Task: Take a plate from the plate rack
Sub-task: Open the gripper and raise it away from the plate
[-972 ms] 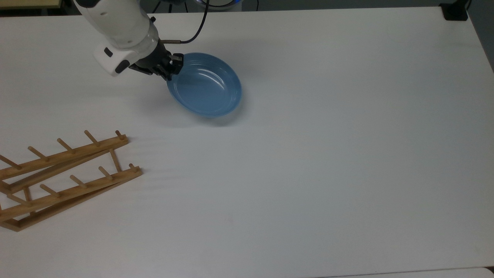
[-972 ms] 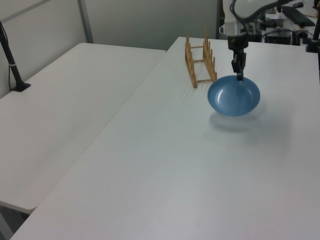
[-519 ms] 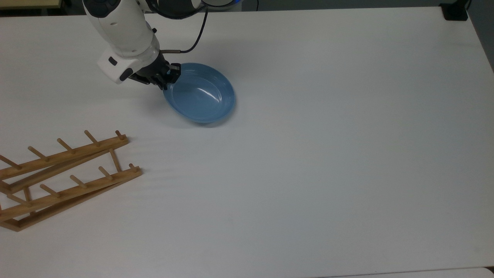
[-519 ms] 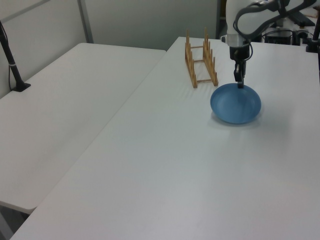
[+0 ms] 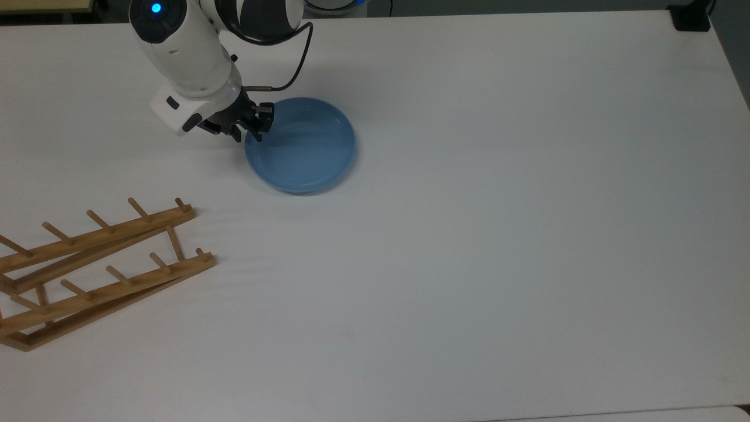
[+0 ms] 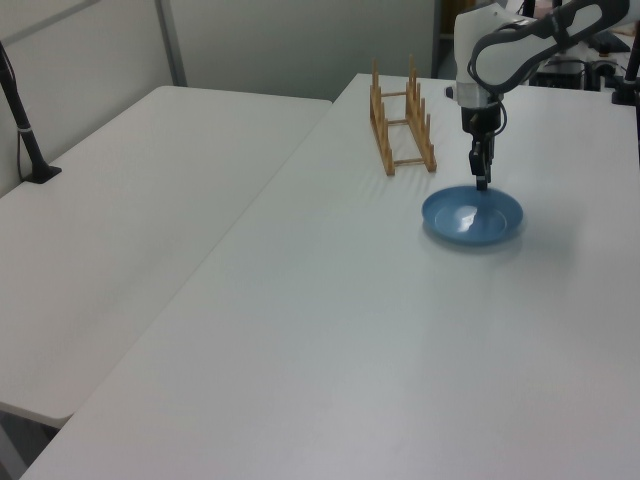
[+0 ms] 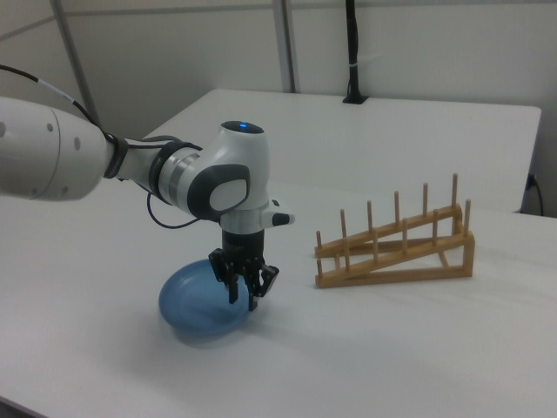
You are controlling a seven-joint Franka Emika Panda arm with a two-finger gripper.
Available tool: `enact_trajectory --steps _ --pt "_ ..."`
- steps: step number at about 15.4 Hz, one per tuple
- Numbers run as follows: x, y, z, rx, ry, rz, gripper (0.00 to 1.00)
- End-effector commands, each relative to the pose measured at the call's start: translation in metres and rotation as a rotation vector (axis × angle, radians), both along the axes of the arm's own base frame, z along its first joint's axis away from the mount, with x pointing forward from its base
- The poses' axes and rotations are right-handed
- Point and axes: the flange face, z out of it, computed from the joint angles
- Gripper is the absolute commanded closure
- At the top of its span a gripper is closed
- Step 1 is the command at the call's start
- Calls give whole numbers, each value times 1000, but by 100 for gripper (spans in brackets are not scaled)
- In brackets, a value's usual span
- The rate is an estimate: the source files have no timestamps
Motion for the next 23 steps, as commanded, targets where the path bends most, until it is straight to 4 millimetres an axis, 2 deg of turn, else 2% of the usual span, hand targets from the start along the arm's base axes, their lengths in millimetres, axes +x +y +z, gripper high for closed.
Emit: enact_trajectory --steps 1,3,4,6,8,10,13,15,16,19,22,23 --pt "0 -5 6 -15 -25 5 8" --pt "2 -5 18 -16 -37 -4 0" --pt "1 -5 26 -18 -43 -19 0" --pt "1 -1 60 -21 -60 -39 0" --pt "2 2 102 -25 -66 -105 0" --pt "4 9 149 -33 -77 -253 0" --pt "-3 24 216 -28 -70 -375 0" --pt "-18 32 259 28 -40 -381 0" --pt "-27 37 273 45 -25 -375 0" --pt "-48 56 299 47 -37 -356 0" --pt "-44 71 304 28 -76 -311 0" --pt "-38 70 306 2 -129 -300 0"
